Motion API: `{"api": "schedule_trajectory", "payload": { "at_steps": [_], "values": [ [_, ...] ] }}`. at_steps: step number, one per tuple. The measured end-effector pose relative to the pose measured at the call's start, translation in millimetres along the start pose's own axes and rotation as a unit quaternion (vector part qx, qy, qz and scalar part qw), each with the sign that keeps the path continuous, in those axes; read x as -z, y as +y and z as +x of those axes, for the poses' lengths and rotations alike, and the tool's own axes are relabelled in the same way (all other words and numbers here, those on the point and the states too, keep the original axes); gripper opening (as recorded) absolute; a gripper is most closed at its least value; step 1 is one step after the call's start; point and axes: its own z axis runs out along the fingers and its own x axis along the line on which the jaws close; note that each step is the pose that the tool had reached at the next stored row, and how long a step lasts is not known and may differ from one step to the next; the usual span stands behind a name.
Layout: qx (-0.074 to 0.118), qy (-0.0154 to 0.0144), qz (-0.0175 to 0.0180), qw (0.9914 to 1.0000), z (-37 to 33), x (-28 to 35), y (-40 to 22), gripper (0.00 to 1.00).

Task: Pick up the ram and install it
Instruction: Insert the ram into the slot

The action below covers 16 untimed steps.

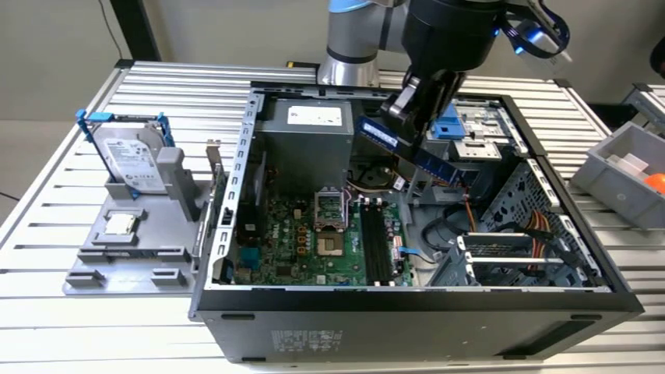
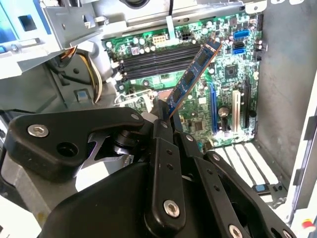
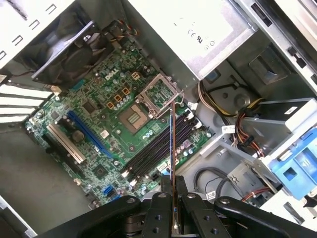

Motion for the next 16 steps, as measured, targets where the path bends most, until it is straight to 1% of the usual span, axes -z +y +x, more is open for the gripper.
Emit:
{"api": "schedule_trajectory", "payload": {
  "at_steps": [4,8,13,16],
  "values": [
    [-0.015,-0.0001,0.0000,0.99989,0.0,-0.1,0.0,0.00],
    [-0.029,-0.0004,-0.0002,0.99957,0.0,-0.3,0.0,0.00],
    [-0.048,-0.0005,-0.0002,0.99886,0.0,-0.3,0.0,0.00],
    [-0.059,-0.0006,-0.0002,0.99824,0.1,-0.3,0.1,0.00]
  ]
}}
